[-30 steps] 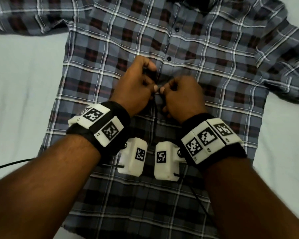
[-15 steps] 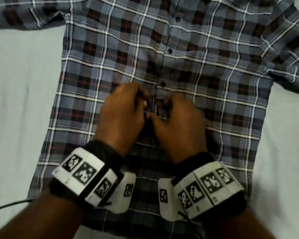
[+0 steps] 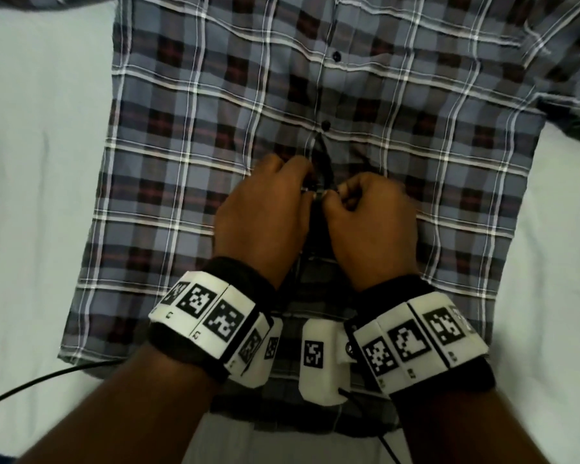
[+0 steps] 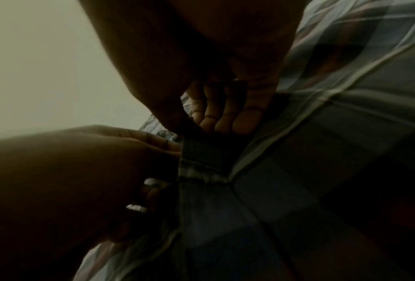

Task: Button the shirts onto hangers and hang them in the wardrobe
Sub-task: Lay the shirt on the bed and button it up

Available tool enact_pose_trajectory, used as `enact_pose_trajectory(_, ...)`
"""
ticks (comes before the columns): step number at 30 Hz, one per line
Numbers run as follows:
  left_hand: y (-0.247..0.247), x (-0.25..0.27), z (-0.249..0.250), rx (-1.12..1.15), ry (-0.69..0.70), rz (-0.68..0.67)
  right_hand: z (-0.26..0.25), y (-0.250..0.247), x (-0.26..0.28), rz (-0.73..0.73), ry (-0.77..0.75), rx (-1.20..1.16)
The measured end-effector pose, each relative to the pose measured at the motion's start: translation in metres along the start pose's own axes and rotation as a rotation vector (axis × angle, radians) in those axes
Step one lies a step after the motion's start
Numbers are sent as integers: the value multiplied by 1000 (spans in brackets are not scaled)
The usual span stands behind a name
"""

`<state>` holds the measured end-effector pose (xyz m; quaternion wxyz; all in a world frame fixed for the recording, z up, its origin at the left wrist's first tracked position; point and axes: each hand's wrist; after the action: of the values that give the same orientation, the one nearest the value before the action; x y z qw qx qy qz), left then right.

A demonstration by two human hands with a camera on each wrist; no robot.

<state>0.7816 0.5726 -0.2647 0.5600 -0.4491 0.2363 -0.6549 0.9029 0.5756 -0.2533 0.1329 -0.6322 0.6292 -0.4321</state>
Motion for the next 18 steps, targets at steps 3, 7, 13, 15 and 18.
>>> enact_pose_trajectory(3, -2, -6, 1, -7, 19, -15, -1, 8, 3, 8, -37, -19)
enact_pose_trajectory(7, -5, -10, -2, 110, 44, -36, 2, 10, 9, 59, -48, -104)
enact_pose_trajectory(13, -6, -8, -11, 393, 10, -110, 4, 15, 15, 81, -70, -139)
enact_pose_trajectory(15, -8, -11, -15, 428, 4, -162, 4, 16, 14, 79, -90, -116)
enact_pose_trajectory(18, -9, -15, -17, 475, -39, -202, 6, 16, 13, 103, -116, -116)
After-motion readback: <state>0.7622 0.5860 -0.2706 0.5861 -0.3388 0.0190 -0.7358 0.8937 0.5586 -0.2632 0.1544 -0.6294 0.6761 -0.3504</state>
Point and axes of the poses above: each hand's wrist, its own x-axis away from the middle knuckle, its own y-axis out of the palm, z = x × y, and after that the axes turned 5 degrees about -y, right-handed
